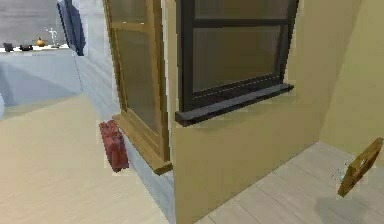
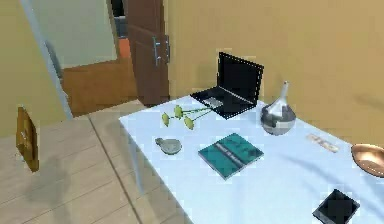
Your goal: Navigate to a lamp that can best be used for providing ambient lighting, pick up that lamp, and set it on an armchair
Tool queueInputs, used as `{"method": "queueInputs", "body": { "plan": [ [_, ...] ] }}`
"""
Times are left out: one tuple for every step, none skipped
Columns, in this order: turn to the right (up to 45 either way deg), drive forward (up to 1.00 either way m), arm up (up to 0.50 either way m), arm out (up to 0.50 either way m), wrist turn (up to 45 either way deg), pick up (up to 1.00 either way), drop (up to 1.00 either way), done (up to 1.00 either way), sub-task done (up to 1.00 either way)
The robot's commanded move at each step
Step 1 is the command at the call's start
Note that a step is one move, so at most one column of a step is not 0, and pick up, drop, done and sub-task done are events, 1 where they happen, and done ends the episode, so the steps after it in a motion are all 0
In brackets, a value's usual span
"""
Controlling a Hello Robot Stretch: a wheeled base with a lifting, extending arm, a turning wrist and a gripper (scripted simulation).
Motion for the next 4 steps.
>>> {"method": "queueInputs", "body": {
  "plan": [
    [-33.0,0.0,0.0,0.0,0.0,0.0,0.0,0.0,0.0],
    [0.0,0.2,0.0,0.0,0.0,0.0,0.0,0.0,0.0],
    [33.0,0.0,0.0,0.0,0.0,0.0,0.0,0.0,0.0],
    [45.0,0.0,0.0,0.0,0.0,0.0,0.0,0.0,0.0]
  ]
}}
